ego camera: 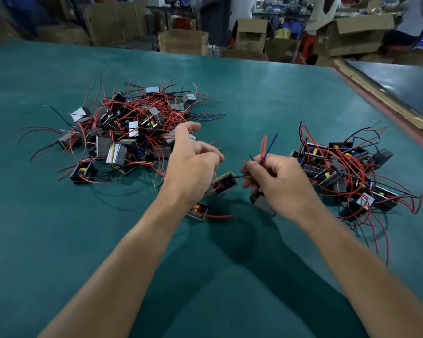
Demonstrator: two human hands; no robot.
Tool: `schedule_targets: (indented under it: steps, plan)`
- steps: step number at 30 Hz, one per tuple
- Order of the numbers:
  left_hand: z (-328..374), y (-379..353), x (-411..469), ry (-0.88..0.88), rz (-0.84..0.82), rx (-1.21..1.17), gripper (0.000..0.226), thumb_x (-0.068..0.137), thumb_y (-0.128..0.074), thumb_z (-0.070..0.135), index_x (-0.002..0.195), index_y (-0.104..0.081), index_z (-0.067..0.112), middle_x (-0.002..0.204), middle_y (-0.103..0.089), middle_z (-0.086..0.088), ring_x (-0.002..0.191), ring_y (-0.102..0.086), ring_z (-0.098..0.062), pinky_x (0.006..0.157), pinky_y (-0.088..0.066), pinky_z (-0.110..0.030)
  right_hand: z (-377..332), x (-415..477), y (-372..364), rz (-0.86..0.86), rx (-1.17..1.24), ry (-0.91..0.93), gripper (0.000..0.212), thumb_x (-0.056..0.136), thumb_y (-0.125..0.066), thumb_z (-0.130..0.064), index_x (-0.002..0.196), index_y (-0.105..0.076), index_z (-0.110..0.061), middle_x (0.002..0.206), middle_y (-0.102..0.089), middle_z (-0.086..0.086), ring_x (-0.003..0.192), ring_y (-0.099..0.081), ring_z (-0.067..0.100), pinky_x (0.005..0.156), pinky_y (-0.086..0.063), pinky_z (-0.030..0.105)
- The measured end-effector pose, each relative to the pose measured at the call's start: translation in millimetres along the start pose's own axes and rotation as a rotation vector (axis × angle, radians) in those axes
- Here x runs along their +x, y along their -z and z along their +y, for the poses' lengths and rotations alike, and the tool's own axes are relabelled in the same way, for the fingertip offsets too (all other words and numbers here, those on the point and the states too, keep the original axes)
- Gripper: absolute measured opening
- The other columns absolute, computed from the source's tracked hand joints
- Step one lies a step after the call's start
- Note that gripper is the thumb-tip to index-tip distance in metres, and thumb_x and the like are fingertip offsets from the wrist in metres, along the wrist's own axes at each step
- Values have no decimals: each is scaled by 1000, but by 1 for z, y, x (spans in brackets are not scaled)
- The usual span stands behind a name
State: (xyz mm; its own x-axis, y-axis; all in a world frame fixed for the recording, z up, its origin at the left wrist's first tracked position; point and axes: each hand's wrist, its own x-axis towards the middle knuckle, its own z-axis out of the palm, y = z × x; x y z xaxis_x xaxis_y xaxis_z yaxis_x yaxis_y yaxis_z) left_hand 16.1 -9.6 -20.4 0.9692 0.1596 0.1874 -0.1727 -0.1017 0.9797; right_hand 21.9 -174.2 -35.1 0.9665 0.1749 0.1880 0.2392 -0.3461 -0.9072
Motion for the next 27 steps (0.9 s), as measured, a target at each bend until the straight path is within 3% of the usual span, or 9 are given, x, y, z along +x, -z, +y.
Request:
schedule_targets:
  steps: [4,8,11,15,18,22,25,27]
  plan:
    - [-17,1,5,53,-52,201,73,60,-44,17,132,-27,24,71,-71,3,61,-56,-18,63,-47,-36,2,2,6,151,30,-1,28,102,-50,-15,77,-62,-17,57,-66,-11,48,-52,7,52,-46,22]
    - [-27,0,1,10,-133,444,78,75,-53,20,140,-14,41,85,-67,17,72,-59,-10,72,-46,-32,2,4,10,199,59,10,27,103,-48,-14,80,-61,-17,58,-67,-10,47,-53,7,54,-47,22]
    - [-27,-1,0,-31,-143,558,78,73,-51,41,139,-9,43,98,-63,17,83,-60,-19,87,-47,-42,1,3,9,195,112,10,27,103,-48,-11,80,-62,-15,58,-67,-9,46,-53,9,53,-47,20]
    - [-32,2,3,-68,-134,762,99,69,-57,69,144,-1,36,102,-58,8,99,-53,-21,85,-40,-37,-3,6,13,267,276,11,27,103,-47,-10,81,-61,-13,58,-68,-5,43,-52,7,49,-44,15]
    - [-33,6,6,-84,-29,785,105,71,-69,65,146,-4,29,101,-57,8,109,-51,-25,88,-40,-40,-4,8,16,325,329,12,26,103,-48,-12,80,-61,-14,61,-70,-5,42,-52,7,49,-44,15]
    - [-34,16,12,-68,193,911,106,77,-76,42,150,-1,26,130,-56,-12,119,-49,-38,94,-40,-46,-2,9,19,349,360,-36,26,102,-51,-14,78,-63,-14,64,-71,-3,41,-51,8,46,-43,15]
    - [-30,16,11,-136,267,902,101,82,-69,25,153,2,31,125,-60,-9,112,-54,-37,90,-41,-45,-2,9,20,326,365,-68,27,101,-54,-17,77,-64,-13,65,-73,-1,40,-51,8,45,-43,15]
    - [-24,9,7,-258,193,770,90,85,-59,19,152,-2,38,117,-65,2,97,-58,-28,87,-45,-41,-2,9,19,301,376,-82,27,101,-54,-18,77,-65,-10,64,-72,1,39,-51,9,44,-42,15]
